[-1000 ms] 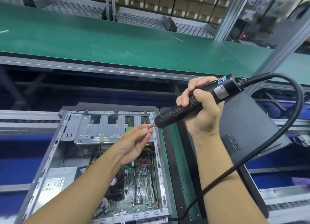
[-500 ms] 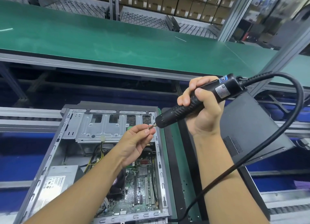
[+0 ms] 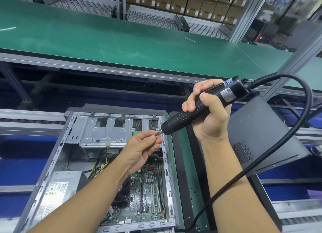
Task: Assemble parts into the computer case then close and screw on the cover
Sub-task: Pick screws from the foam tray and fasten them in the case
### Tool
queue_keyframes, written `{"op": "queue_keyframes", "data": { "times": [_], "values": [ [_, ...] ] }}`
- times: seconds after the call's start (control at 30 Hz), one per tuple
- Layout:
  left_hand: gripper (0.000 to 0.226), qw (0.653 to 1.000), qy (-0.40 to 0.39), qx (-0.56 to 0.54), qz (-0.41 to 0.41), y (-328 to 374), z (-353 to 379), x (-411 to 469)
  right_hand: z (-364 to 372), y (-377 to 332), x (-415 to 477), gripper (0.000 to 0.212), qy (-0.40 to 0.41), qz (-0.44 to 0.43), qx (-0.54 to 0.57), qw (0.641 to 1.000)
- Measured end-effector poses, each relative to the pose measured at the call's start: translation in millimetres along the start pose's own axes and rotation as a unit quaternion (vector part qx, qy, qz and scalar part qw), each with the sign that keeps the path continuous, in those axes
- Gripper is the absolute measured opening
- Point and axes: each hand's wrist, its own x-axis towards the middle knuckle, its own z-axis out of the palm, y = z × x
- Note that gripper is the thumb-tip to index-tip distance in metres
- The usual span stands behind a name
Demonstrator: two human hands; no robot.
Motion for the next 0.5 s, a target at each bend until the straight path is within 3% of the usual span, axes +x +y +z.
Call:
{"op": "queue_keyframes", "data": {
  "times": [0.2,0.27,0.37,0.5],
  "values": [
    [0.018,0.998,-0.021,0.045,0.043,-3,-3,1,-3,5,-1,0.015,0.007,-0.001,-0.016,1.000],
    [0.021,0.991,-0.037,0.107,0.070,-1,-5,1,-4,8,-2,0.017,0.004,0.002,-0.039,0.999],
    [0.031,0.948,-0.025,0.295,0.119,6,-7,1,-4,14,-3,0.021,0.000,0.008,-0.063,0.998],
    [0.037,0.885,-0.012,0.441,0.146,17,-10,-1,-4,23,-1,0.020,-0.006,0.012,-0.081,0.997]
  ]
}}
